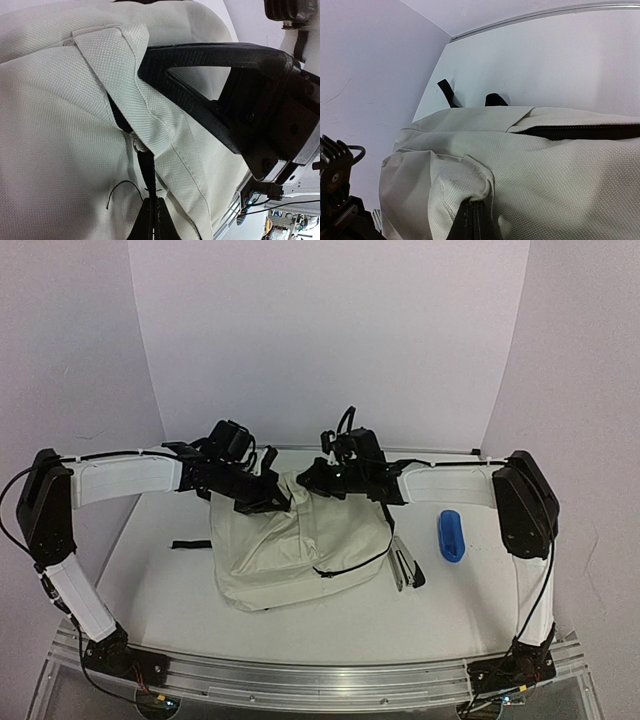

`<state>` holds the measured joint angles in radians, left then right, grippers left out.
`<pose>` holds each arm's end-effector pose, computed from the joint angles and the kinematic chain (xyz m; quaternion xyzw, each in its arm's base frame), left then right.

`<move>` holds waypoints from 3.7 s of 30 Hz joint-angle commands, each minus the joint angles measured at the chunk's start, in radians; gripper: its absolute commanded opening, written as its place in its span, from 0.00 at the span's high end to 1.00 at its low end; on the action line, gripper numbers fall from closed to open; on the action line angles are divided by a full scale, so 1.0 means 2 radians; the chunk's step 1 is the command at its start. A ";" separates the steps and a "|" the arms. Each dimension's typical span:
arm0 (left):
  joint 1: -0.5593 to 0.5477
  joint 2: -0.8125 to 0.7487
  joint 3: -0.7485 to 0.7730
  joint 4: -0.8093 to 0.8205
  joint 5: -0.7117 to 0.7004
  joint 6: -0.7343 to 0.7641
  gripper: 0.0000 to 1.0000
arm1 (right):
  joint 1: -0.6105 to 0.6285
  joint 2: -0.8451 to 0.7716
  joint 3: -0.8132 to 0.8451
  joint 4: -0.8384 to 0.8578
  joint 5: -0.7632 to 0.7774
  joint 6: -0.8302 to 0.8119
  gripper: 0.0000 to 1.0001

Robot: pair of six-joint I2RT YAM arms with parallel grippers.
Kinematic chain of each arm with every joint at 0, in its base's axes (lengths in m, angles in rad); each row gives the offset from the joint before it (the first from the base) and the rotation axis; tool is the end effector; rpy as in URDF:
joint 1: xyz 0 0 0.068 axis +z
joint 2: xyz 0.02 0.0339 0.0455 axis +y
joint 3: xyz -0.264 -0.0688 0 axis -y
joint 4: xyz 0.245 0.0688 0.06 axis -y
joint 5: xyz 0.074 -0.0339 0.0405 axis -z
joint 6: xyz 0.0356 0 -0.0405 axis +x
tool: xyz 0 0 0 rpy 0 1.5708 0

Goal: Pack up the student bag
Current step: Unzip the student bag at the center of the board.

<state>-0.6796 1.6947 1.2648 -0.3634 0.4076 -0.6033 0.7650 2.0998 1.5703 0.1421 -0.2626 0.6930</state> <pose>0.2830 -0.2468 0.2519 0.1112 0.9026 -0.3722 0.1853 0.3509 0.3497 0.2285 -0.1026 0.8197 0.4494 0.3400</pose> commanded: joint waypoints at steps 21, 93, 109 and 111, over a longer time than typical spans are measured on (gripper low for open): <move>-0.028 -0.026 -0.003 -0.081 0.039 -0.013 1.00 | 0.032 -0.077 0.019 -0.125 0.078 -0.194 0.46; -0.063 -0.047 -0.038 -0.060 0.187 0.040 1.00 | 0.047 0.010 0.165 -0.198 0.247 -0.107 1.00; -0.101 -0.035 -0.065 -0.067 0.203 0.057 1.00 | 0.028 0.022 0.163 -0.190 0.255 -0.087 1.00; -0.103 -0.035 -0.070 -0.073 0.187 0.058 1.00 | 0.028 0.021 0.159 -0.189 0.255 -0.086 1.00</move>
<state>-0.8398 1.6337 1.1561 -0.4446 0.7330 -0.5163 0.8700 2.1345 1.8477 -0.3462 0.1448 0.5041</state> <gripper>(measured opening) 0.009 0.010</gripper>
